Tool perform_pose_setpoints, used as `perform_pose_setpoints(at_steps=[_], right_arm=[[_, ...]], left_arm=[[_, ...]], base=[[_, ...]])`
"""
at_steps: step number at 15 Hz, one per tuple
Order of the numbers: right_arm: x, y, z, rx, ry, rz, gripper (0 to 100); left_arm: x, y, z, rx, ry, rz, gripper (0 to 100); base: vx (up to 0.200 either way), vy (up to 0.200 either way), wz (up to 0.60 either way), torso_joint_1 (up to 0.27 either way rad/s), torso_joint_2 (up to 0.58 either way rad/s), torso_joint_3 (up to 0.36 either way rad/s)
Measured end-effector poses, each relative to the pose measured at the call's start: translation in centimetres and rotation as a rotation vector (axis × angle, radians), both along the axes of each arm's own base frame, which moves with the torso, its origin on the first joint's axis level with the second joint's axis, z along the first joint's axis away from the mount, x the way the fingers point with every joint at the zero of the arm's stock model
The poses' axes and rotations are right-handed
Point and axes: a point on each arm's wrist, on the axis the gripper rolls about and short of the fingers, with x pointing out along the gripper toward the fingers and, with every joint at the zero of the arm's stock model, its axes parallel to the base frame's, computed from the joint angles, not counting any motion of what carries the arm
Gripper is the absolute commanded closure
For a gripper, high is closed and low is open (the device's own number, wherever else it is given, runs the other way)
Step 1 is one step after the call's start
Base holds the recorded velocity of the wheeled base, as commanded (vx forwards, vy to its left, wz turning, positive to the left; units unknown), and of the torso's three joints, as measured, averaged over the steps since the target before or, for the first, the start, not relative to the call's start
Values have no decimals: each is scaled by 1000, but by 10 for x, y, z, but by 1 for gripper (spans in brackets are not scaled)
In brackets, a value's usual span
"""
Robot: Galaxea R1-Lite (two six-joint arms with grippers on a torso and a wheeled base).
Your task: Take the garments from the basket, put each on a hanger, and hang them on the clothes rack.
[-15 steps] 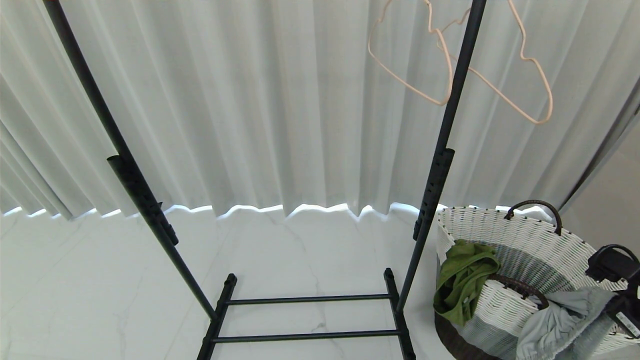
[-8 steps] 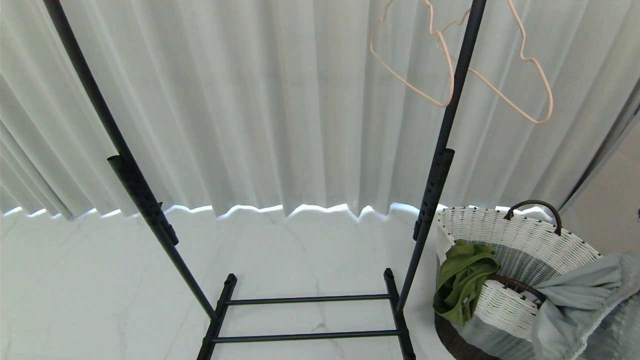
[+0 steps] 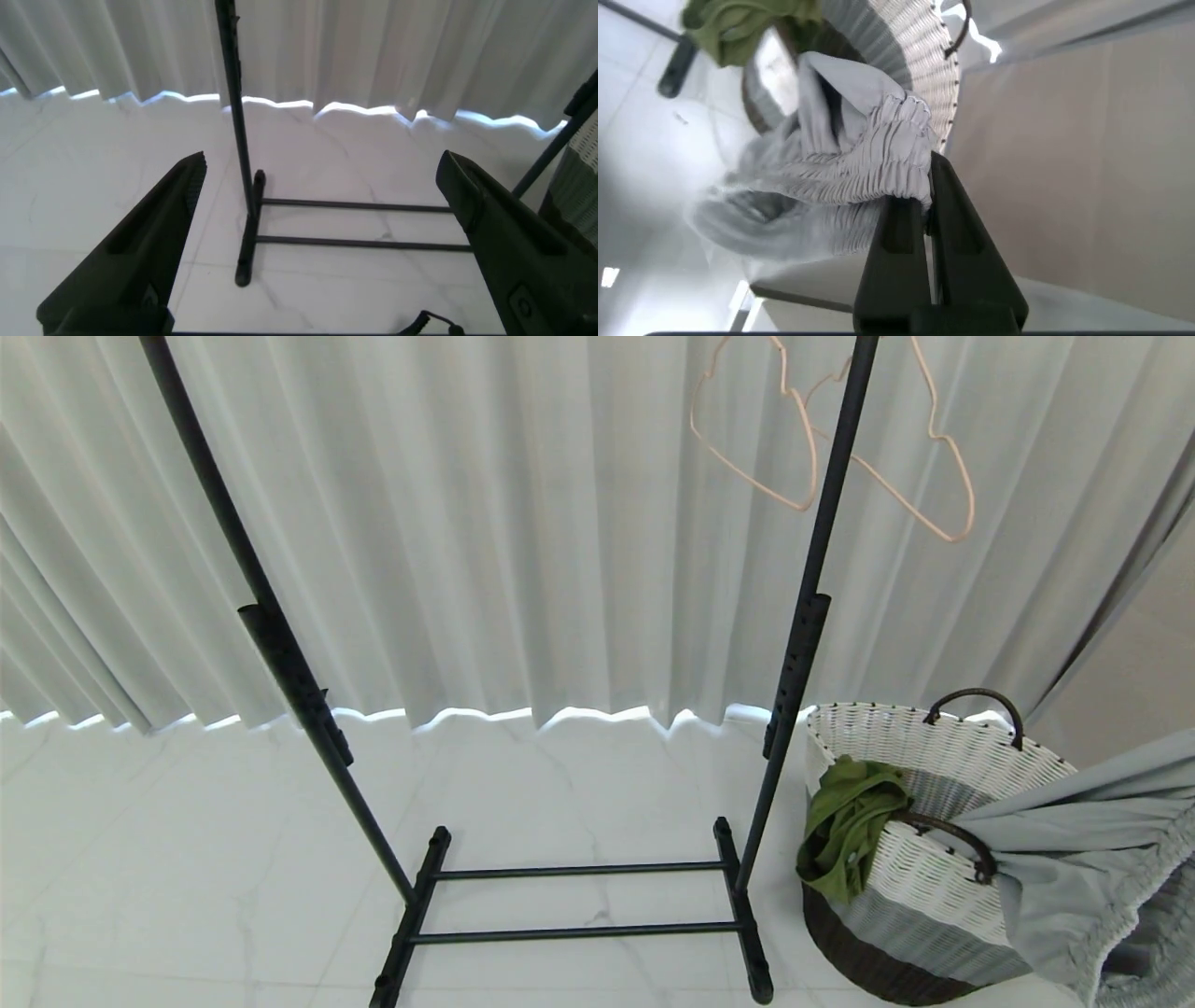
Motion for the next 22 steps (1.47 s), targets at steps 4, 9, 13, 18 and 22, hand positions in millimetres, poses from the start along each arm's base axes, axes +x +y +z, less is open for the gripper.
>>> perform_pose_setpoints(at_steps=[4,9,13,18,22], right_arm=[[0,7,3,-6,-12,44,100],[0,14,6,22,-24,94,100],[2,25,11,82,-35,149,100],[9,43,18,177,-27,230,100],[11,70,17,294,33,338,100]], left_arm=[[0,0,0,1,0,0,0],[0,0,0,1,-1,0,0],[0,0,0,3,0,0,0],[0,0,0,29,0,-2,0],[0,0,0,48,2,-3,0]], base=[[0,0,0,0,0,0],[0,120,0,4,2,4],[0,0,0,0,0,0],[0,0,0,0,0,0],[0,0,0,0,0,0]])
